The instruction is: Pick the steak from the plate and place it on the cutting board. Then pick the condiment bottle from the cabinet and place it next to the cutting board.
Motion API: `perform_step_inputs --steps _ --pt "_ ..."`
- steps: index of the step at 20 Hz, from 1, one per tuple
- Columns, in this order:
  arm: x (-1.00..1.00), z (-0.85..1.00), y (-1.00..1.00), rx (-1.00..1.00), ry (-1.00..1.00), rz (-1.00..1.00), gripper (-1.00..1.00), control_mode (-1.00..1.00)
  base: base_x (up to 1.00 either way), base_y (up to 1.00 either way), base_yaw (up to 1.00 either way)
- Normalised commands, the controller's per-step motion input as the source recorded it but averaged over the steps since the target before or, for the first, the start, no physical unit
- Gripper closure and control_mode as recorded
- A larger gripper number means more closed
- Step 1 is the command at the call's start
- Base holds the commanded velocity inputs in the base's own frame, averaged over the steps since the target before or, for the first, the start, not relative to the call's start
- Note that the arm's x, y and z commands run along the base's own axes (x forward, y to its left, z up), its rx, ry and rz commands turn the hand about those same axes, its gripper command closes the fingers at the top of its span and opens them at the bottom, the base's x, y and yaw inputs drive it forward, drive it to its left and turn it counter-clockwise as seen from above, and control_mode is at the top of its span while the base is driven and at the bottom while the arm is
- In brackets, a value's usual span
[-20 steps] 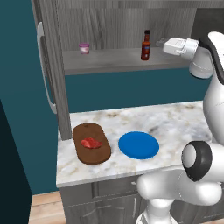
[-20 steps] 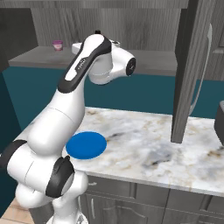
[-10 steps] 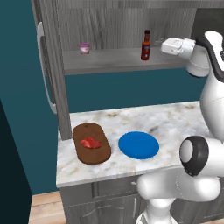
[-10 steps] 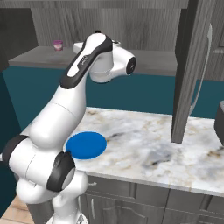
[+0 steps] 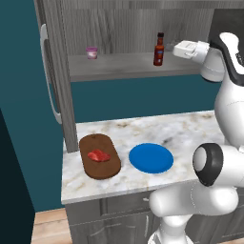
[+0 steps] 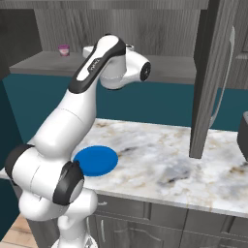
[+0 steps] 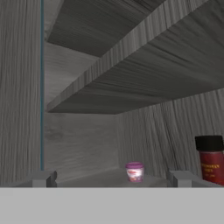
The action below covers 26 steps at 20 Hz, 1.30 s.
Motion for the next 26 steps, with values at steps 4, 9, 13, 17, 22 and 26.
perform_step_inputs --steps 4,9,13,17,22,26 --pt "0.14 -0.01 0.0 0.0 0.0 0.0 -1.0 -1.0 0.0 0.0 0.0" --pt "0.14 -0.02 0.0 0.0 0.0 0.0 -1.0 -1.0 0.0 0.0 0.0" --pt "0.14 -0.02 0.0 0.0 0.0 0.0 -1.0 -1.0 0.0 0.0 0.0" --pt "0.16 -0.02 -0.02 0.0 0.0 0.0 -1.0 -1.0 0.0 0.0 0.0" --pt "0.15 0.0 -0.08 0.0 0.0 0.0 -1.0 -1.0 0.0 0.0 0.0" --pt "0.14 0.0 -0.1 0.0 0.0 0.0 -1.0 -1.0 0.0 0.0 0.0"
